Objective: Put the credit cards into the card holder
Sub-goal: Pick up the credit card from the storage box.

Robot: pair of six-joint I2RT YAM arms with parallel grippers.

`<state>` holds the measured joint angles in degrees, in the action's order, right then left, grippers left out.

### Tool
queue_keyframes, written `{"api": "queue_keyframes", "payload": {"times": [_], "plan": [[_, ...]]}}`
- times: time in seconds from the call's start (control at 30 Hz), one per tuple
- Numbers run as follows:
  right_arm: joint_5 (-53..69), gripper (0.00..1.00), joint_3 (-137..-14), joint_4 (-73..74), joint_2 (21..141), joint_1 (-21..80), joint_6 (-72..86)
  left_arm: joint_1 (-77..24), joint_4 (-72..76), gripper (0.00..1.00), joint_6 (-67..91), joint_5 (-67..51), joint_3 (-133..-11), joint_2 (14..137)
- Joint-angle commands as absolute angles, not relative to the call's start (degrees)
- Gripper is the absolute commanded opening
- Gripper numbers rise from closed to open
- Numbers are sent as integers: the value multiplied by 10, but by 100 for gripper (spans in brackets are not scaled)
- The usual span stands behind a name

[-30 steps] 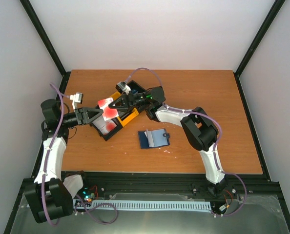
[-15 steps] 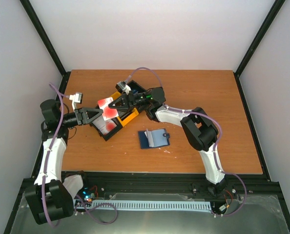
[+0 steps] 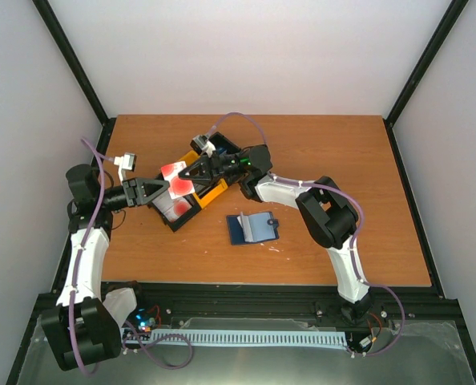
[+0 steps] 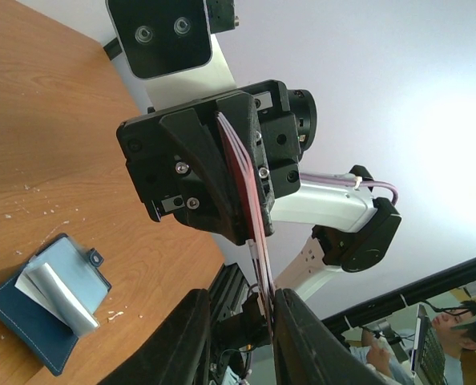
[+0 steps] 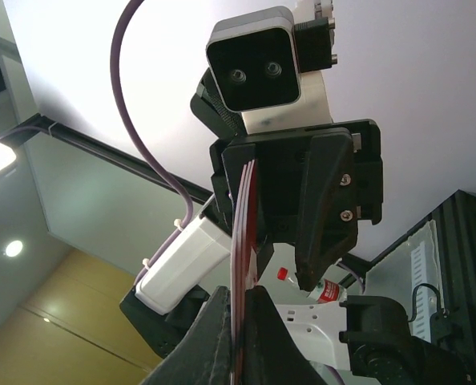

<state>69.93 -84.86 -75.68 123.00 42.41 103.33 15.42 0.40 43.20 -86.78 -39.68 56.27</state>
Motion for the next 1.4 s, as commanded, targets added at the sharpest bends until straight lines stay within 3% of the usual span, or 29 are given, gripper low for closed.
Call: {"api": "queue_keyframes", "payload": {"times": [0.0,0.53,0.73,0.9,1.1,1.23,1.37], "plan": [[673,3,-852,-812,1206,424,1032,154,3,23,429,-862,-386,559],[671,3,-851,-866,1211,422,1069,154,30,25,444,-871,-374,555],[692,3,-847,-758,1196,434,979,146,-41,27,404,-840,-405,581],[698,3,-858,-742,1199,435,969,143,-88,17,366,-820,-411,610],[706,3,-862,-711,1202,437,942,142,-122,15,348,-807,-419,628],[715,3,-863,-576,1188,439,832,142,-185,16,296,-771,-438,652],[700,3,-898,-256,1158,443,582,138,-235,18,249,-740,-457,679]]}}
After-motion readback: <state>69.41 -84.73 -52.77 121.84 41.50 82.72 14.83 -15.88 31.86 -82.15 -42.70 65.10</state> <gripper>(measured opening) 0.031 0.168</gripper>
